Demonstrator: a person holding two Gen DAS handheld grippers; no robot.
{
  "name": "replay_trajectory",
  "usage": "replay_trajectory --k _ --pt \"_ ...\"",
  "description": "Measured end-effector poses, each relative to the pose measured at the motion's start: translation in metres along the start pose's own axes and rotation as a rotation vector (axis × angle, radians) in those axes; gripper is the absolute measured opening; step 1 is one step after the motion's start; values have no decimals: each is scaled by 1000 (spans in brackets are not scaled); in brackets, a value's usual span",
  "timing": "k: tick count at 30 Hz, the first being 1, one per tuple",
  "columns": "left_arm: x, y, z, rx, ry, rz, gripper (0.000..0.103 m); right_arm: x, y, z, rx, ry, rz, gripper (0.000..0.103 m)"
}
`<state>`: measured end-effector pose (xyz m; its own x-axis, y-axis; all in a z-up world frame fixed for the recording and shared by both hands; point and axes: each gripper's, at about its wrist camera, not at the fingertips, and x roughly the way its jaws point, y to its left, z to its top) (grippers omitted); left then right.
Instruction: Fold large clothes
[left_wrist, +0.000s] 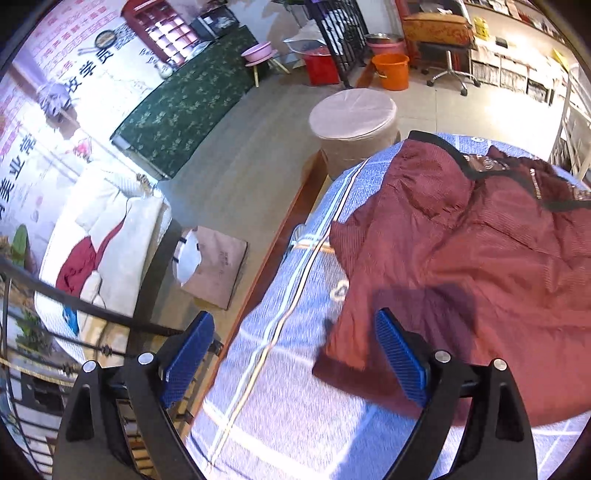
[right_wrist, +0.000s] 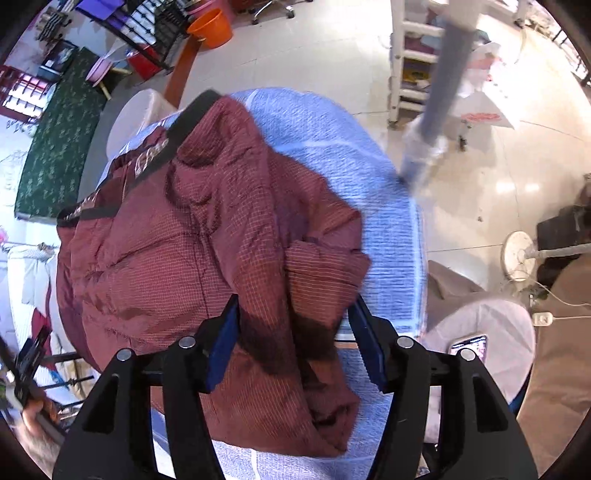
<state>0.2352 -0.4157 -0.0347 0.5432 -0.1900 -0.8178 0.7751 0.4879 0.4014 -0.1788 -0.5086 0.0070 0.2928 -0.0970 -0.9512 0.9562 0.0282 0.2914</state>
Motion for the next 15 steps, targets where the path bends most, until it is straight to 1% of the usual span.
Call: replay_trajectory --k 2,5,7,8,9,10,13,15 --pt "-10 5 -11 -22 1 -11 87 -7 3 -2 -29 -12 -17 59" --pt "-23 5 -35 -75 39 -43 87 -14 4 -6 -70 -8 -47 60" --pt "-30 3 -58 -130 68 -73 87 -16 0 -8 -68 4 -49 60" --pt "-35 0 -72 -151 75 -84 87 -16 -4 -11 -68 21 -54 62" --pt "-38 -3 -84 -168 84 -91 87 -16 -6 -13 -74 33 -69 74" --pt "-40 -7 -96 -181 99 -99 88 -18 -8 -17 -85 42 -80 77" --pt "-53 -25 -127 -206 147 -159 88 -24 -6 -31 -154 52 -94 77" --pt "-65 -35 -145 -238 167 -229 88 -27 1 -39 -209 55 -110 79"
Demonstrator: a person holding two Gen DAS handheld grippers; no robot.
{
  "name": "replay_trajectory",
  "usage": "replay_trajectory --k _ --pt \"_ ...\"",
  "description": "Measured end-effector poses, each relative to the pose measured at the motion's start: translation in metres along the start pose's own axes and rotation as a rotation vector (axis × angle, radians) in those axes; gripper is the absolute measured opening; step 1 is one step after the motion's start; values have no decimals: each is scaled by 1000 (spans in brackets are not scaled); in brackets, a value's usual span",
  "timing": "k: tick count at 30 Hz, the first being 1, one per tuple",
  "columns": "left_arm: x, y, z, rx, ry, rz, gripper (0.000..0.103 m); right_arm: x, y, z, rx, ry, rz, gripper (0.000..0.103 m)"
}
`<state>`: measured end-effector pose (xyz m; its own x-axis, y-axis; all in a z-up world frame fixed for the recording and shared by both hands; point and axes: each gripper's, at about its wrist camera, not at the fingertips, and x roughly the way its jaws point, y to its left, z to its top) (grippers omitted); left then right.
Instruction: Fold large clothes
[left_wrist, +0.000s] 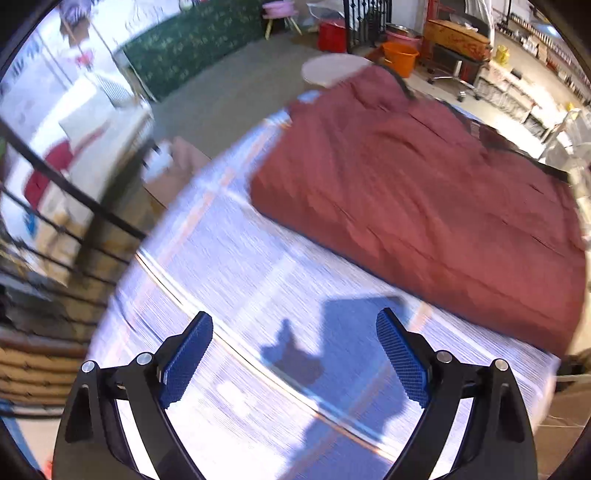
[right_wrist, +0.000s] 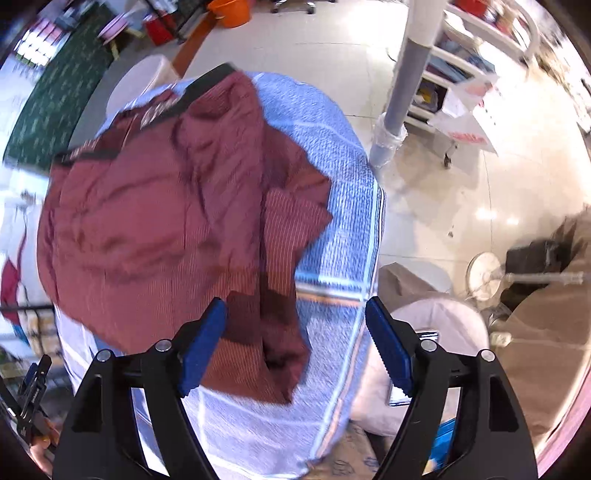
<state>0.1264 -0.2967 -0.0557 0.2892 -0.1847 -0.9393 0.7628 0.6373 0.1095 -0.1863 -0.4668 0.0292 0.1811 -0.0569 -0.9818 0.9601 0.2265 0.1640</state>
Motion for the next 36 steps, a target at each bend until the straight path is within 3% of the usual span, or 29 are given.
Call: replay_trajectory --k 5,15,17,19,27,36 --pt "-19 -23 -25 -15 35 -69 92 -16 34 -19 -161 -15 -14 81" --pt "-72 -63 -3 120 -72 16 97 -70 127 -56 -494 -127 -54 84" --pt "-79 -67 1 140 -80 29 97 -83 136 -59 -518 -162 -63 85" --pt "-84 -69 4 150 -81 24 97 -96 143 -59 -539 -198 -71 93" --pt "-90 -65 12 109 -57 2 97 -110 157 -65 -562 -214 -79 93" --pt "-81 -73 8 146 -26 8 97 -106 155 -65 -549 -203 -90 93"
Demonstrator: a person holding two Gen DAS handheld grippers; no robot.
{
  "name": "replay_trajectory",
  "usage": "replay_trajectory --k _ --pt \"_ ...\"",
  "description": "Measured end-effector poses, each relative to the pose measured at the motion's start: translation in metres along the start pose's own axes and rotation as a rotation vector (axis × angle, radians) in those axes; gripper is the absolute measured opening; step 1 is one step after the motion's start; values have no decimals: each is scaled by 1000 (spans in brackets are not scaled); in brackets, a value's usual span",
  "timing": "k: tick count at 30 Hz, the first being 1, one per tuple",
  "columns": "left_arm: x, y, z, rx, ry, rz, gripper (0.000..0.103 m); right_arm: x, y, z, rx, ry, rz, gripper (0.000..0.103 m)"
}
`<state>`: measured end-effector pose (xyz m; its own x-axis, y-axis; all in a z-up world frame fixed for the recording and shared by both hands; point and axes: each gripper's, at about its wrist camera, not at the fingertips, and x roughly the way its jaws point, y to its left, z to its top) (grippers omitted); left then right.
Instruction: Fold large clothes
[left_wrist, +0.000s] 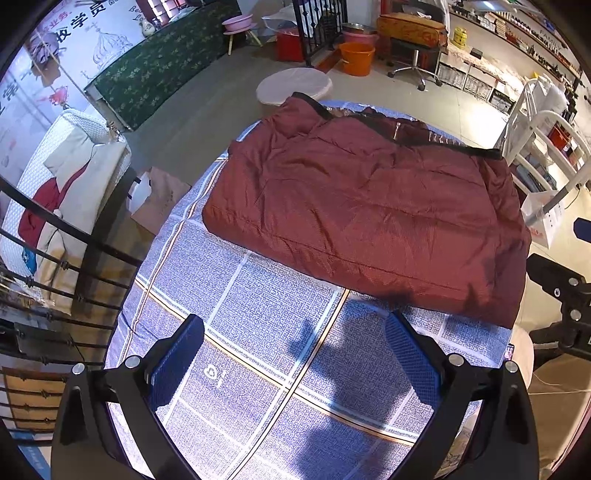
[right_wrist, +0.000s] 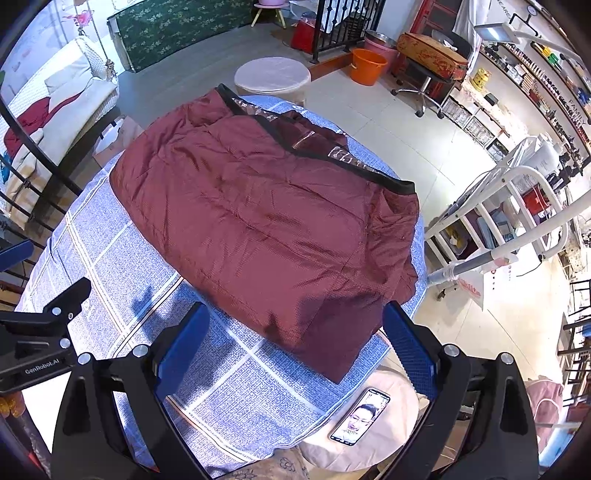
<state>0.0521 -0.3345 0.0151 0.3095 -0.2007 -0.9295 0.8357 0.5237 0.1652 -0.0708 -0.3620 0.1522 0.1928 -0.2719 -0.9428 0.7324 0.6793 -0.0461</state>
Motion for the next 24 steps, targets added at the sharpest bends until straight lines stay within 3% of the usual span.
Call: replay_trajectory --k 24 --pt "9 -4 5 24 23 18 97 4 -8 -3 29 11 14 93"
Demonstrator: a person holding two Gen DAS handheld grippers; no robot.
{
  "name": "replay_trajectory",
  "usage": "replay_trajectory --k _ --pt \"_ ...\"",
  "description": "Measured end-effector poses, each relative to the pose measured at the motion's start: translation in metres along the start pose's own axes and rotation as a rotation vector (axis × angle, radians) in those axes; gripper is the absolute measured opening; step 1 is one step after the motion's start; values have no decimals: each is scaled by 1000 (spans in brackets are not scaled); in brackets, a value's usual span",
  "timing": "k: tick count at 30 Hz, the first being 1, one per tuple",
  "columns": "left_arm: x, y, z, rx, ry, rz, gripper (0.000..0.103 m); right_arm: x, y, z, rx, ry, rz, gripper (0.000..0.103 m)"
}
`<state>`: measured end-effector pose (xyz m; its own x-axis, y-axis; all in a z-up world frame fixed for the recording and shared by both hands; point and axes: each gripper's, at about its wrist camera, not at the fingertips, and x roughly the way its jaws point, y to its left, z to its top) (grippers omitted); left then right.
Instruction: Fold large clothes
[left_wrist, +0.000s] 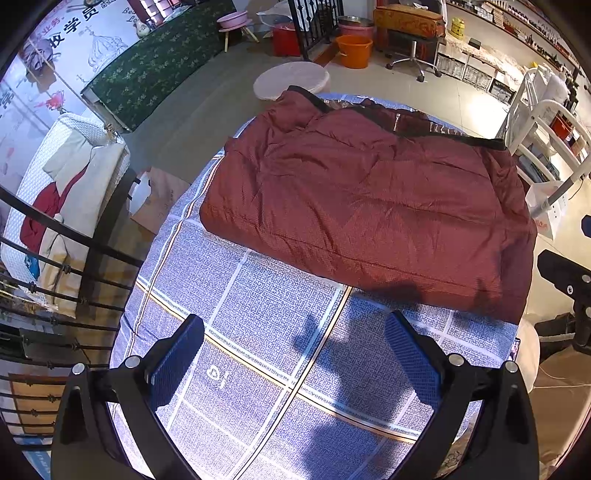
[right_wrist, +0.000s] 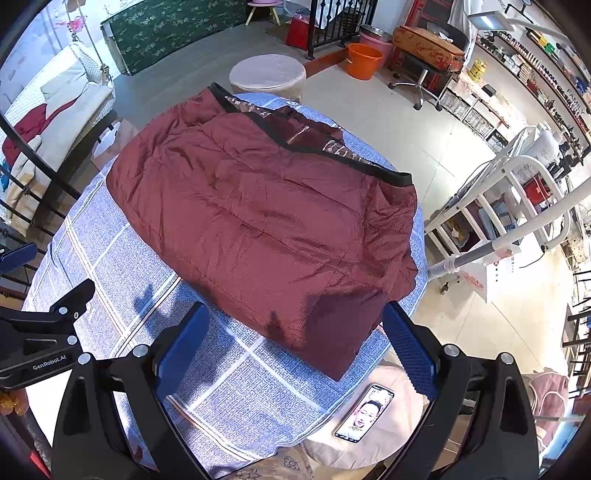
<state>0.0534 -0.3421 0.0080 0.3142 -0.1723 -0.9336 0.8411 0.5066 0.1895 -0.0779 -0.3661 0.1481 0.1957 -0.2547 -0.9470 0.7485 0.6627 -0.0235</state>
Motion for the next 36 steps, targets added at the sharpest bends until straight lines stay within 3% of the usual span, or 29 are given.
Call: replay_trajectory --k 36 --pt "8 -2 8 42 12 9 97 9 -1 -3 27 18 13 93"
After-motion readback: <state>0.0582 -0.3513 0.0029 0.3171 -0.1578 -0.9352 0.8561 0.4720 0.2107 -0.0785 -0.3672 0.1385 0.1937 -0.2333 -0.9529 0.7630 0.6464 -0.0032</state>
